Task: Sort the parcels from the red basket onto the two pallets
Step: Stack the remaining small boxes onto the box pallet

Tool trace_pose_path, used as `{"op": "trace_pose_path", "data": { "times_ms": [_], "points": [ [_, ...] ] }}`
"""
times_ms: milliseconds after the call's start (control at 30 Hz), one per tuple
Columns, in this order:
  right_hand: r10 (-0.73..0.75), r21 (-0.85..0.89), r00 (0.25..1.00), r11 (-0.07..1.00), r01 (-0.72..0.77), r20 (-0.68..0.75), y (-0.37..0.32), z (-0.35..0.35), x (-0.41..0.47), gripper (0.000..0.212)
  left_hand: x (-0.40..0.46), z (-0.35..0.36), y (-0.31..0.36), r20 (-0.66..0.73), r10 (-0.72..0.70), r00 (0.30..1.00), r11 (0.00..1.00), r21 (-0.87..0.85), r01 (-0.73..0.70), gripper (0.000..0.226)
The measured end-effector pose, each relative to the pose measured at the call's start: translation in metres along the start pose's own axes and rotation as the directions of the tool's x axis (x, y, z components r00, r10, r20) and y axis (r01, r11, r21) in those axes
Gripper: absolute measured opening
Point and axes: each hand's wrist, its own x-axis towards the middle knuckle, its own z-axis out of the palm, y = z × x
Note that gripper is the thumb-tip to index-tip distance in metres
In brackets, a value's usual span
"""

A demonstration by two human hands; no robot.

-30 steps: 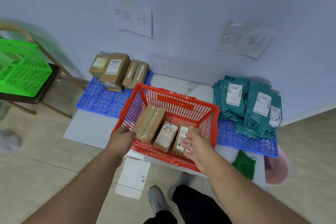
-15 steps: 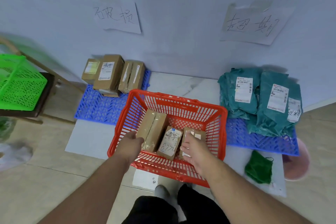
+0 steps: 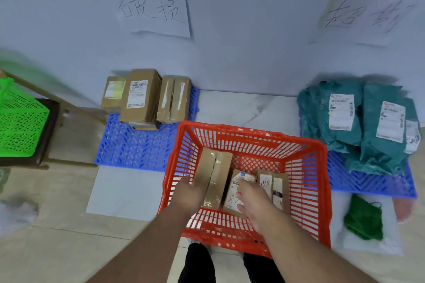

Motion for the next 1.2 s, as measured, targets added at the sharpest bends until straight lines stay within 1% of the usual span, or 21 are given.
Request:
{"op": "trace_pose_path", "data": {
  "times_ms": [67,100,167,233,367,467,567,633,800,867,933,1000,1067,1133,1200],
  "points": [
    [0.021,0.006,0.999,1.0,-0.021,-0.024,0.001,0.015,0.014,0.04,0.017,-0.001,-0.005,0.022,-0.012,1.0,1.0,0.018,0.011,0.029],
    [0.034,-0.005,0.999,0.999,-0.034,-0.033,0.001,0.021,0.021,0.038,0.024,0.0,-0.007,0.036,-0.018,0.999,0.999,0.028,0.017,0.021],
    [0.038,-0.057,0.998,0.997,-0.042,-0.056,0.003,0.032,0.032,0.024,0.038,0.002,-0.011,0.065,-0.014,0.998,0.999,0.038,0.012,0.019],
    [0.042,-0.096,0.996,0.994,-0.05,-0.082,0.006,0.042,0.04,0.019,0.048,0.004,-0.013,0.098,-0.004,0.995,0.999,0.033,0.001,0.014],
    [0.055,-0.058,0.994,0.996,-0.061,-0.092,0.013,0.057,0.052,0.024,0.065,0.007,-0.014,0.154,-0.021,0.988,0.999,0.032,0.016,0.018],
    [0.054,-0.042,0.993,0.997,-0.058,-0.103,0.017,0.065,0.058,0.026,0.075,0.009,-0.015,0.175,-0.049,0.983,0.998,0.043,0.042,0.014],
    [0.052,-0.081,0.996,0.995,-0.058,-0.071,0.019,0.07,0.064,0.038,0.08,0.008,-0.014,0.208,-0.047,0.977,0.996,0.084,0.03,0.01],
    [0.057,-0.09,0.996,0.994,-0.064,-0.072,0.019,0.068,0.064,0.042,0.077,0.008,-0.011,0.235,-0.025,0.972,0.998,0.069,0.008,0.017],
    [0.028,0.028,0.997,0.999,-0.027,-0.071,0.023,0.044,0.033,0.049,0.033,-0.002,0.002,0.277,0.152,0.949,0.987,0.008,-0.16,0.025],
    [0.011,0.108,0.997,0.994,-0.002,-0.083,0.024,0.031,0.013,0.046,0.009,-0.006,0.005,0.305,0.26,0.916,0.961,0.01,-0.276,0.025],
    [0.0,0.187,0.993,0.982,0.022,-0.115,0.024,0.021,-0.008,0.041,-0.013,-0.011,0.009,0.339,0.349,0.874,0.926,0.023,-0.378,0.036],
    [-0.038,0.246,0.991,0.967,0.07,-0.13,0.022,0.015,-0.03,0.036,-0.032,-0.019,0.015,0.366,0.404,0.838,0.89,0.051,-0.452,0.048],
    [-0.092,0.291,0.986,0.948,0.129,-0.138,0.016,0.014,-0.054,0.035,-0.048,-0.027,0.019,0.378,0.458,0.805,0.847,0.091,-0.524,0.054],
    [-0.164,0.371,0.977,0.906,0.204,-0.137,0.005,0.016,-0.078,0.031,-0.062,-0.036,0.025,0.351,0.537,0.767,0.78,0.139,-0.61,0.054],
    [-0.248,0.422,0.959,0.861,0.283,-0.138,-0.008,0.018,-0.102,0.028,-0.076,-0.046,0.031,0.313,0.656,0.687,0.681,0.146,-0.718,0.048]
  ]
}}
